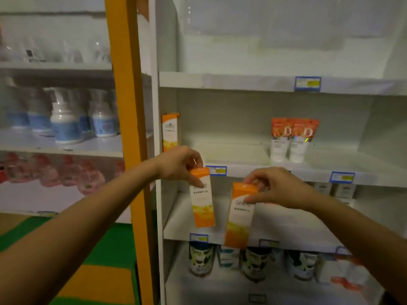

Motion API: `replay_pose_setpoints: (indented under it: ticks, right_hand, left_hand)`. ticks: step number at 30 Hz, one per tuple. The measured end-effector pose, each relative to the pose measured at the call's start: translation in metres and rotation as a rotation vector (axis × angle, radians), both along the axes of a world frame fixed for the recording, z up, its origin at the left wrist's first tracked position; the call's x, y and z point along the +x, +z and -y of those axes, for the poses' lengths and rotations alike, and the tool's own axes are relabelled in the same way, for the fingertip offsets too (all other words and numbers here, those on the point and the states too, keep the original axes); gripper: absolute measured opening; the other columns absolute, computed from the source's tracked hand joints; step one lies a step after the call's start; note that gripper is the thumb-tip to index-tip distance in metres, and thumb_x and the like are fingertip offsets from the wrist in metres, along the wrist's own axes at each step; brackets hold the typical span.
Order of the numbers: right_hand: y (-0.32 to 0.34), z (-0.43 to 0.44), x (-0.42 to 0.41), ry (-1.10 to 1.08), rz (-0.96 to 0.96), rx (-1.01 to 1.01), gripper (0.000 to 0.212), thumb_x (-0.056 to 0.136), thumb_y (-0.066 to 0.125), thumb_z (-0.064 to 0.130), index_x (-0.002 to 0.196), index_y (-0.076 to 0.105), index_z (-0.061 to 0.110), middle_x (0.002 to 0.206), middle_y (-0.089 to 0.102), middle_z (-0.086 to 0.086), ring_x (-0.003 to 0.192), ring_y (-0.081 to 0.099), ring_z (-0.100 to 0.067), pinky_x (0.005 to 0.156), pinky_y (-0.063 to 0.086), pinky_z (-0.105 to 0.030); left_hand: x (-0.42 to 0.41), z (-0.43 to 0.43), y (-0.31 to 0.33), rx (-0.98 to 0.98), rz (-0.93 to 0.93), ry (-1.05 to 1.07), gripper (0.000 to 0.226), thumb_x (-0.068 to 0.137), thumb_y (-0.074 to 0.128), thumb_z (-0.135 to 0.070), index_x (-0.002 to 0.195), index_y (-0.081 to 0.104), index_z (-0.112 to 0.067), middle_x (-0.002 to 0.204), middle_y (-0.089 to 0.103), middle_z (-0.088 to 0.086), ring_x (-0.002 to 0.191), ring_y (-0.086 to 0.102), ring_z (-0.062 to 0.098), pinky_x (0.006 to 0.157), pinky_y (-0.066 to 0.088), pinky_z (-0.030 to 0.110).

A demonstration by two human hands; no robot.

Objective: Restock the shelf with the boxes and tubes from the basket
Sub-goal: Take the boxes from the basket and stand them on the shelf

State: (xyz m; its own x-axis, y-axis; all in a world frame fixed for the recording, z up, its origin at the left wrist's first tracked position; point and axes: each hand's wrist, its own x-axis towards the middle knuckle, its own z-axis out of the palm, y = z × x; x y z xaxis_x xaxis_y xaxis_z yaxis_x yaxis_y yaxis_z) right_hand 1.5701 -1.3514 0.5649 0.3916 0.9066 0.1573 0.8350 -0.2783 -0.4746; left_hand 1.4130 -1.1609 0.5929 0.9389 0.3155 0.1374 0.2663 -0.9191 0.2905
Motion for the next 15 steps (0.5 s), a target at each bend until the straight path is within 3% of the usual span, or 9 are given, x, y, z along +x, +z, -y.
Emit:
replay_pose_setpoints:
  ticks: [4, 9, 15]
  right_hand:
    - [0.055, -0.01, 0.006, 0.031, 0.045, 0.064, 0.038, 0.073, 0.077, 0.023, 0.108, 0.065, 0.016, 0.098, 0.067, 0.001, 0.088, 0.063, -0.013, 0.07, 0.049, -0.013]
    - [0.097, -0.037, 0.02, 0.014, 0.054, 0.102, 0.039, 0.074, 0.075, 0.024, 0.11, 0.063, 0.014, 0.101, 0.067, -0.002, 0.095, 0.064, -0.019, 0.086, 0.052, -0.032]
    - [0.12, -0.075, 0.039, -0.01, 0.083, 0.176, 0.038, 0.076, 0.074, 0.021, 0.111, 0.063, 0.009, 0.097, 0.064, -0.003, 0.088, 0.06, -0.015, 0.072, 0.049, -0.017]
  left_hand:
    - [0.019, -0.018, 0.051, 0.096, 0.1, 0.042, 0.041, 0.076, 0.073, -0.025, 0.111, 0.058, -0.009, 0.11, 0.063, 0.006, 0.1, 0.06, 0.018, 0.085, 0.048, 0.027]
    - [0.045, -0.045, 0.084, 0.167, 0.168, 0.105, 0.042, 0.077, 0.072, -0.024, 0.113, 0.059, -0.006, 0.113, 0.063, 0.01, 0.103, 0.06, 0.023, 0.085, 0.046, 0.026]
    - [0.072, -0.083, 0.085, 0.31, 0.116, 0.182, 0.046, 0.079, 0.07, -0.028, 0.117, 0.057, -0.006, 0.118, 0.062, 0.014, 0.108, 0.059, 0.028, 0.096, 0.048, 0.038]
